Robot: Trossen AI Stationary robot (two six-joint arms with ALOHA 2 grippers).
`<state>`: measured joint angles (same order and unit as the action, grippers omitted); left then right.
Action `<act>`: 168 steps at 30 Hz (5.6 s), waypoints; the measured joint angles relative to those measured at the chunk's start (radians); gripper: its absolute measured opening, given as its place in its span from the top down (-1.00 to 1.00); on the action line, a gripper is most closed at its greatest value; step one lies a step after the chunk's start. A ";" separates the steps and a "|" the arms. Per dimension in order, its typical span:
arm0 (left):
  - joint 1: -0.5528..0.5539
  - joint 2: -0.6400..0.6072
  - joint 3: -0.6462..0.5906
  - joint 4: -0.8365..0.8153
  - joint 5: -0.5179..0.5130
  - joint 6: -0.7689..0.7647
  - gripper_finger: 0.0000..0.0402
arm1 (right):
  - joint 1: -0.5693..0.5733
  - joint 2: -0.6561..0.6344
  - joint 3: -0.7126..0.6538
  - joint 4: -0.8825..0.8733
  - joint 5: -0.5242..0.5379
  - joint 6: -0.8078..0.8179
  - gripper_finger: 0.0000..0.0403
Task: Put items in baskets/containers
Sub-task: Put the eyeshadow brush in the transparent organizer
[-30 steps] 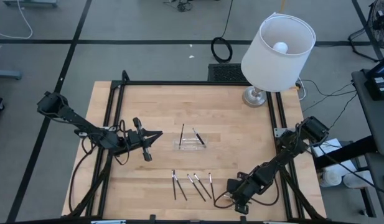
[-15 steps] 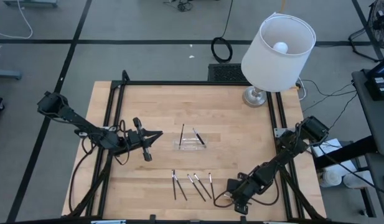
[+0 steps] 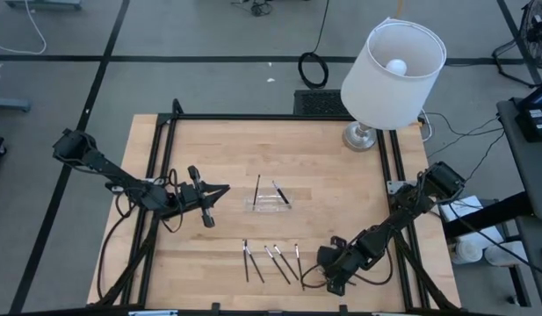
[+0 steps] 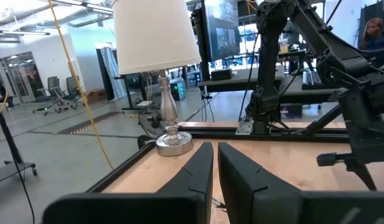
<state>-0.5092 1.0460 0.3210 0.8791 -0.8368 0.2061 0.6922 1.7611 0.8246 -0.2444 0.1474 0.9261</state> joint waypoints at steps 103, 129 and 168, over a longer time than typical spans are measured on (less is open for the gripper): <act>0.000 0.000 0.000 0.000 0.000 0.002 0.82 | -0.078 -0.178 -0.003 -0.028 -0.013 -0.102 1.00; 0.000 0.000 0.000 0.000 0.000 0.002 0.82 | -0.188 -0.530 0.001 0.275 0.209 -0.480 1.00; 0.000 0.000 0.000 -0.002 0.000 0.023 0.82 | -0.574 -0.206 0.002 0.714 0.219 -0.863 1.00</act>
<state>-0.5091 1.0462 0.3210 0.8775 -0.8371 0.2286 0.1184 1.5547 0.8265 0.4692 0.3660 0.0631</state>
